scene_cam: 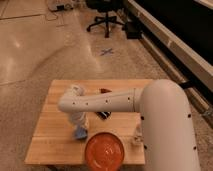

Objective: Wipe the white sponge on the table

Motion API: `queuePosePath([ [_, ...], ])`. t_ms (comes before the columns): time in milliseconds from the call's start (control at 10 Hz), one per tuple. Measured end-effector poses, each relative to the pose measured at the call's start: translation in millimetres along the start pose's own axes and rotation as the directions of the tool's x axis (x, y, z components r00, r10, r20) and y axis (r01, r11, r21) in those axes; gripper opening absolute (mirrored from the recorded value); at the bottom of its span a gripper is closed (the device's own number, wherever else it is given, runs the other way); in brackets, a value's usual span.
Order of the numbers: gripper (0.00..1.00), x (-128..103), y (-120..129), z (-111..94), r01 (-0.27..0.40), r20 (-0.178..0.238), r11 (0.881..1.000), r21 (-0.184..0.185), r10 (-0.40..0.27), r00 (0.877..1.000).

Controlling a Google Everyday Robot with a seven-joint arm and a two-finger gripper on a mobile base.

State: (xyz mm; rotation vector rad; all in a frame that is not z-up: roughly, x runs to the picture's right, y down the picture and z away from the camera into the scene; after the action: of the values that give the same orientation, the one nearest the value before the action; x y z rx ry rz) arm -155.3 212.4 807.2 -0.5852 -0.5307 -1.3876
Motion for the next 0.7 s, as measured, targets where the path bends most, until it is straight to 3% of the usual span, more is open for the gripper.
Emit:
queuePosePath([
  [400,0.75,-11,-28,6,0.03,0.023,0.999,0.038,-0.031,0.999],
  [700,0.8,-1,-34,-3,0.018,0.025,0.998,0.062,-0.02,0.999],
])
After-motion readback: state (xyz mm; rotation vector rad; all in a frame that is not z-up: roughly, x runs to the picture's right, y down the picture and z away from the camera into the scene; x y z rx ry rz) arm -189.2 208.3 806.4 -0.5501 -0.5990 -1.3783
